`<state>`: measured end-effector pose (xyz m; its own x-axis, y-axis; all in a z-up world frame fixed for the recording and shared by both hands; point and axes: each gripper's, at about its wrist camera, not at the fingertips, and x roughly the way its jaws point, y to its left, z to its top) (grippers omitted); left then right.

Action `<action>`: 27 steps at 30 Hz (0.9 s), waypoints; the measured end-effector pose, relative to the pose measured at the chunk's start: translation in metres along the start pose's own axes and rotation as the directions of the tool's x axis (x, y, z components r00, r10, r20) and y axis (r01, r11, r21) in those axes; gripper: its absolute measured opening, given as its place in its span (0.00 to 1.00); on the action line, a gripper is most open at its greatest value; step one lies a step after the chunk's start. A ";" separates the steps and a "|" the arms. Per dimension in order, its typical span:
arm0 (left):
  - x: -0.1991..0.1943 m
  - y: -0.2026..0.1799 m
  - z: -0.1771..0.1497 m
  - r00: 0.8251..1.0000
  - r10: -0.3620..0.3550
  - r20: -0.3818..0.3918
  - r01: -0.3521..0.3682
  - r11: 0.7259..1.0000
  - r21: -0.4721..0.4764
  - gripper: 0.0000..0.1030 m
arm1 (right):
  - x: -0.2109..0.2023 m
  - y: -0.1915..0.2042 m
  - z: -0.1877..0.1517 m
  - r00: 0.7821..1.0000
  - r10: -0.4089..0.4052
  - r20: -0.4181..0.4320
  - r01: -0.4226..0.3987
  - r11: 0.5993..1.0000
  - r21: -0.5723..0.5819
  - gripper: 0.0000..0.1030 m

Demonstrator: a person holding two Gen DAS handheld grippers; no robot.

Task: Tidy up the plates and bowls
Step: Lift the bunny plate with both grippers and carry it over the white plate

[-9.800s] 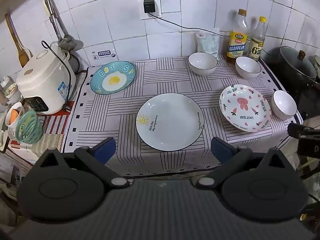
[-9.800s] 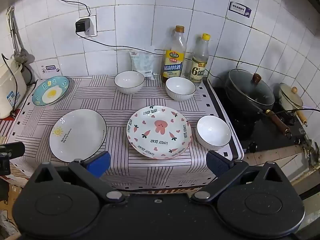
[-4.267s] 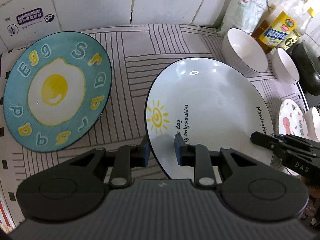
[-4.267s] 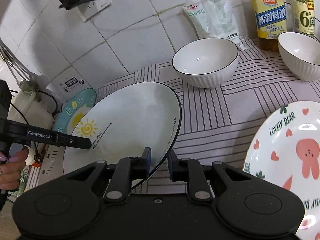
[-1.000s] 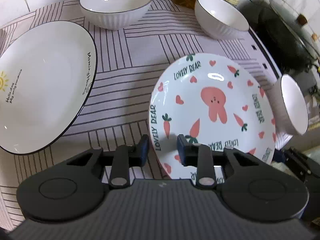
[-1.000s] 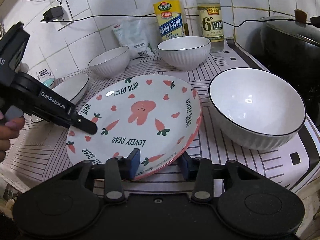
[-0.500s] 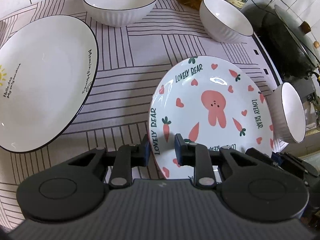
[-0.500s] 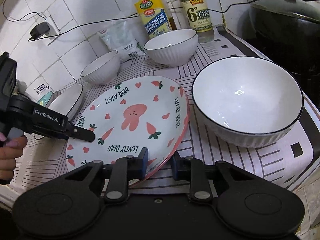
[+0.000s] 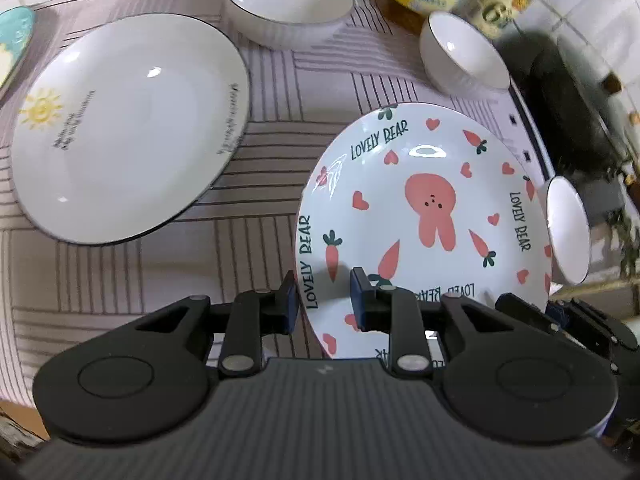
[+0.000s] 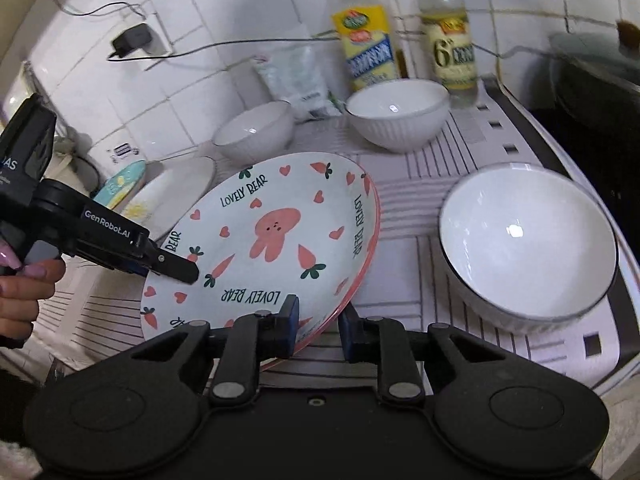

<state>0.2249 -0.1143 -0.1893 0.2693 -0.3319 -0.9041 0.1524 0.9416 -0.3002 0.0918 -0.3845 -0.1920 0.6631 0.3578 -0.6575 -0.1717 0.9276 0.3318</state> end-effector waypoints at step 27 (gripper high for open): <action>-0.100 0.094 -0.012 0.971 0.137 0.194 -0.082 0.960 -0.267 0.23 | 0.051 0.090 0.082 0.967 0.238 -0.088 -0.252 0.942 -0.220 0.25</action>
<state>0.2005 0.0080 -0.1306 0.4670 -0.2046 -0.8603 -0.1295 0.9466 -0.2954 0.1706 -0.2917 -0.1401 0.5365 0.5763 -0.6164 -0.4891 0.8076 0.3294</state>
